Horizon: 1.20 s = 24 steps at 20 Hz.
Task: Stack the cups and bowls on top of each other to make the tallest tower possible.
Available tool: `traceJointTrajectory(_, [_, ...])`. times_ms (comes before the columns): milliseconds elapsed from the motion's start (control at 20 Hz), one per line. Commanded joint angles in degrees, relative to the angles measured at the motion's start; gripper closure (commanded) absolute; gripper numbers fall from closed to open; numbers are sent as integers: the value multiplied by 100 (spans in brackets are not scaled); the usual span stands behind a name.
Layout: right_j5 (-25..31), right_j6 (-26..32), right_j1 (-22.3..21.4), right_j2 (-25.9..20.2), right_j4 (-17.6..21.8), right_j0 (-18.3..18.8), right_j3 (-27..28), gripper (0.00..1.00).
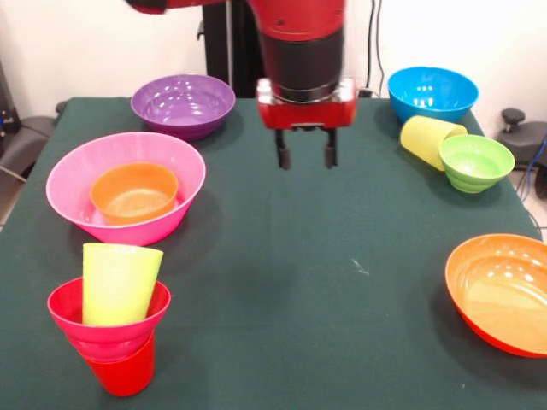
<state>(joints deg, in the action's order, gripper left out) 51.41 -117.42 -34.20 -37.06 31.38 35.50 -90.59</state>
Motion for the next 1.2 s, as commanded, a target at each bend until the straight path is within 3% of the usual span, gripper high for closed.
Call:
traceJointTrajectory(50, [-815,-1827,175,726,-193,-574,286,0])
traceJointTrajectory(200, [-1235,-2055,302,972,-325,-771,374,0])
traceJointTrajectory(350, [-1422,-2314,426,1224,-420,-1076,642,0])
traceJointTrajectory(750, [-1708,-2676,410,1622,-745,-1454,999,0])
traceJointTrajectory(1200, [-2412,-3329,811,2161,-1042,-2014,1295,0])
